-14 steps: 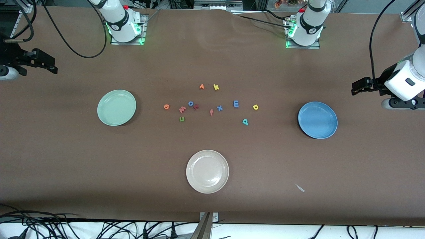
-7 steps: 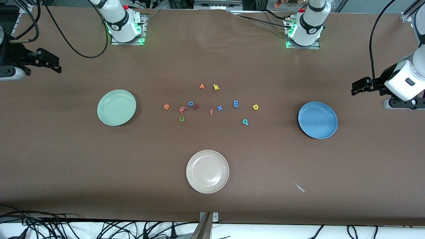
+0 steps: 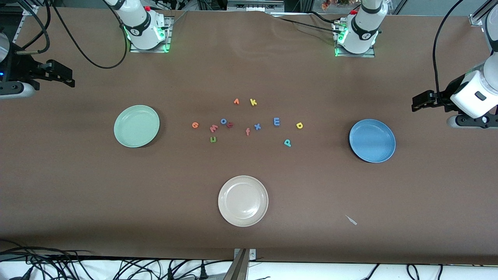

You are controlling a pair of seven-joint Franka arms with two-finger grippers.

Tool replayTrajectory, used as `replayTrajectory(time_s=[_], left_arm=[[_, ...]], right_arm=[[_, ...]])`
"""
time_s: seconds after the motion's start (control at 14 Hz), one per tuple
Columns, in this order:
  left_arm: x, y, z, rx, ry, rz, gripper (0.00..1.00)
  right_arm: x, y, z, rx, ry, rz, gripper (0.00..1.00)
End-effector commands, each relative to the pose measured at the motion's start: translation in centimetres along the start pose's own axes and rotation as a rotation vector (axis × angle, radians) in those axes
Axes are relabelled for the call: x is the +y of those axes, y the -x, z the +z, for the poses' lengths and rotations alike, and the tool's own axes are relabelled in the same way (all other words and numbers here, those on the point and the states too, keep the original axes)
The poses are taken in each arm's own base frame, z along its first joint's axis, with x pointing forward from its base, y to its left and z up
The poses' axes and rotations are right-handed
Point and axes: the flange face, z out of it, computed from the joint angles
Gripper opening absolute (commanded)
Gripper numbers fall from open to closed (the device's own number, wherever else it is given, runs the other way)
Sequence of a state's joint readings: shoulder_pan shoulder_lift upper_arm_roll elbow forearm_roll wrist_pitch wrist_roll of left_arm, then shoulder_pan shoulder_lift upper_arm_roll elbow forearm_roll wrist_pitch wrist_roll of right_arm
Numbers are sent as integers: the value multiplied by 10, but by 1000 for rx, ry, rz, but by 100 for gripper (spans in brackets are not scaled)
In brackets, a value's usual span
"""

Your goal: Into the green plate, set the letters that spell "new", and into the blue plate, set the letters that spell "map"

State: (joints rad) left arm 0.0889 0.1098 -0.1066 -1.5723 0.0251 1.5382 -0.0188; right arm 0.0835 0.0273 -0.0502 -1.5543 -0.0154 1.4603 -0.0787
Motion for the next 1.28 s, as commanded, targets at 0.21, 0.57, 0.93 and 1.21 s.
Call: replayTrajectory(time_s=[0.21, 0.57, 0.93, 1.21], left_arm=[[3, 2, -2, 7, 20, 8, 100], [2, 2, -2, 7, 20, 5, 100], [9, -2, 1, 4, 29, 30, 100], [20, -21, 42, -74, 85, 25, 100]], right_arm=[[-16, 9, 22, 24, -10, -15, 100], [-37, 5, 50, 44, -46, 30, 100], [-100, -2, 126, 93, -49, 118, 100], [-158, 2, 182, 138, -55, 147, 99]])
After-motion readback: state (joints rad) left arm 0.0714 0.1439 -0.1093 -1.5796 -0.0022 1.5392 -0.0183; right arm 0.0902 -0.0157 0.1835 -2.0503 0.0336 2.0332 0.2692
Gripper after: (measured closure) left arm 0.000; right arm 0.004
